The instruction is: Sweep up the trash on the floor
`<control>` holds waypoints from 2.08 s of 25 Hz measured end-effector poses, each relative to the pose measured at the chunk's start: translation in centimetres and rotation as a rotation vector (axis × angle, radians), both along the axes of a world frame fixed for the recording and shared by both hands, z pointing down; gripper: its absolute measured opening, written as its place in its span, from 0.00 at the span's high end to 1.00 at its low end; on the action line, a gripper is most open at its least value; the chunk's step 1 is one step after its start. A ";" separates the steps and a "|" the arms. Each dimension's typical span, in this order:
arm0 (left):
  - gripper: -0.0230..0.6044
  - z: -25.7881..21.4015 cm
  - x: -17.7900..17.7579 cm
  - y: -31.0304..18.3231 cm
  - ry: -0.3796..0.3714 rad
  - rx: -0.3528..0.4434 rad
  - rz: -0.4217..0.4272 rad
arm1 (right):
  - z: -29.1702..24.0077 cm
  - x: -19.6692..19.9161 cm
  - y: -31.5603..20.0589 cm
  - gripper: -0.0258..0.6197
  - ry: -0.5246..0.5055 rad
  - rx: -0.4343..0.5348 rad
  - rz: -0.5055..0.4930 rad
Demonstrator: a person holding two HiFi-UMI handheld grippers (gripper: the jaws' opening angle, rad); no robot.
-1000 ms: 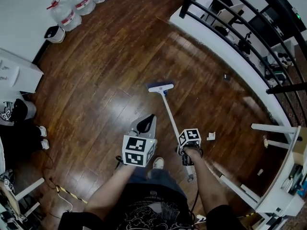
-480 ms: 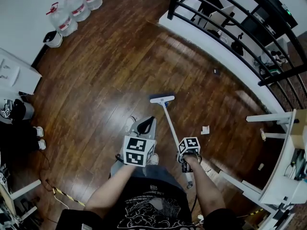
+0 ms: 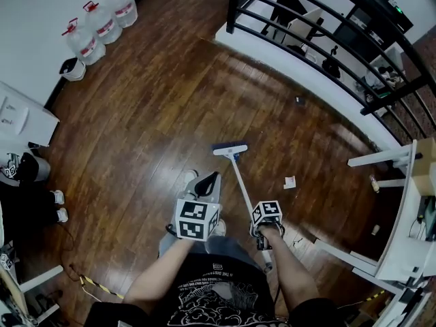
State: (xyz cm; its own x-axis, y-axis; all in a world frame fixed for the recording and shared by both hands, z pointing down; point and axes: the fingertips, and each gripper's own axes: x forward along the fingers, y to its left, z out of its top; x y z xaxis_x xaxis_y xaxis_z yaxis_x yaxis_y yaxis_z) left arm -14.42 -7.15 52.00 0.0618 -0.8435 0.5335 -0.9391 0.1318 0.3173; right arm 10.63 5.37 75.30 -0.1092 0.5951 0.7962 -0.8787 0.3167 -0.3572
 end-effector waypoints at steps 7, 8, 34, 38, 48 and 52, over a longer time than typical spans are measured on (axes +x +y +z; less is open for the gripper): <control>0.96 0.1 -0.3 -3.3 0.008 -0.001 0.054 | -1.6 -1.8 0.0 0.96 -0.059 0.028 0.071; 0.96 0.0 -0.5 -4.0 0.010 0.002 0.069 | -1.9 -2.3 -0.2 0.96 -0.071 0.037 0.084; 0.96 -1.8 -5.9 -25.2 0.083 0.017 0.423 | -11.2 -20.1 -30.5 0.96 -0.241 0.407 0.723; 0.96 -1.3 -3.6 -28.8 0.074 0.009 0.451 | -9.4 -16.7 -35.7 0.96 -0.233 0.405 0.793; 0.96 1.3 3.7 -41.6 0.054 -0.052 0.436 | -0.7 -6.9 -50.1 0.96 -0.142 0.264 0.843; 0.96 2.9 6.8 -45.6 0.039 -0.106 0.435 | 1.3 -5.1 -54.8 0.96 -0.156 0.205 0.873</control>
State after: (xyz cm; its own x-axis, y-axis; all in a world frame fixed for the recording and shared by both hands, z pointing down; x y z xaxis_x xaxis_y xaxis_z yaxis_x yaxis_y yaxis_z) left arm -7.60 -52.77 54.86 0.4201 -0.6754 0.6061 -0.9021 -0.2386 0.3595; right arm 5.54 -49.42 76.62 -0.5700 0.0981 0.8158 -0.7823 -0.3683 -0.5023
